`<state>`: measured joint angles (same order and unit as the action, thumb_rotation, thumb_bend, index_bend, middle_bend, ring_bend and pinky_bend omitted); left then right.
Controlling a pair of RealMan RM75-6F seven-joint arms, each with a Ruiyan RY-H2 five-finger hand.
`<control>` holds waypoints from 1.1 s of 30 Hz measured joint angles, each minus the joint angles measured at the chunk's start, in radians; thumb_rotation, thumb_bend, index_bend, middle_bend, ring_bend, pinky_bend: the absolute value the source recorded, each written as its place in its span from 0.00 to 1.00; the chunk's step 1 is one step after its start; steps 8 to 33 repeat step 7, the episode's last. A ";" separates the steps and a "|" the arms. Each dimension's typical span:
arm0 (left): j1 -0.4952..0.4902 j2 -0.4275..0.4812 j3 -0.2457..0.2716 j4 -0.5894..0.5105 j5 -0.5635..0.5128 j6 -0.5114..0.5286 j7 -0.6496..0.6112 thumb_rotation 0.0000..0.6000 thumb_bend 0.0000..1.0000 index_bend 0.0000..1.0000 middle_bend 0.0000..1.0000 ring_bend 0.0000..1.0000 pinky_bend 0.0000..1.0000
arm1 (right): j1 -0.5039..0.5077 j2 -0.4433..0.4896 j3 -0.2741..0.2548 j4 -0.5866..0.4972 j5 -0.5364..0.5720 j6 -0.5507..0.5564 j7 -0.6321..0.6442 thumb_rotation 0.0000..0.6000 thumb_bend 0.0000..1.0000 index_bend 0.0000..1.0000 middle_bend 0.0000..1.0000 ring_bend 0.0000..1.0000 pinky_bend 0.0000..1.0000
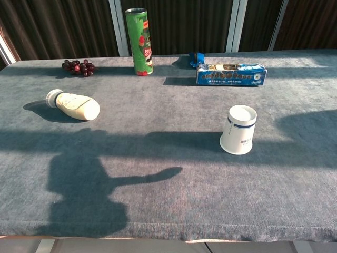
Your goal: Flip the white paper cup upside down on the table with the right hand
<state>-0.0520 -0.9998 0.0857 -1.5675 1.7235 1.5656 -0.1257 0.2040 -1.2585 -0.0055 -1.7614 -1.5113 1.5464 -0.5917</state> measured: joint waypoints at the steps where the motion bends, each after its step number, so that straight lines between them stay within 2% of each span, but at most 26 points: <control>1: 0.000 0.000 0.000 0.000 0.000 -0.001 0.000 1.00 0.48 0.25 0.14 0.06 0.14 | -0.004 0.004 0.000 -0.001 0.007 -0.003 0.012 1.00 0.19 0.01 0.01 0.00 0.13; 7: -0.003 -0.001 -0.001 -0.001 -0.002 -0.006 0.003 1.00 0.48 0.25 0.14 0.06 0.14 | -0.012 0.017 0.006 -0.001 0.020 -0.034 0.055 1.00 0.19 0.02 0.01 0.00 0.14; 33: -0.003 -0.001 -0.001 -0.001 -0.002 -0.006 0.003 1.00 0.48 0.25 0.14 0.06 0.14 | -0.012 0.017 0.006 -0.001 0.020 -0.034 0.055 1.00 0.19 0.02 0.01 0.00 0.14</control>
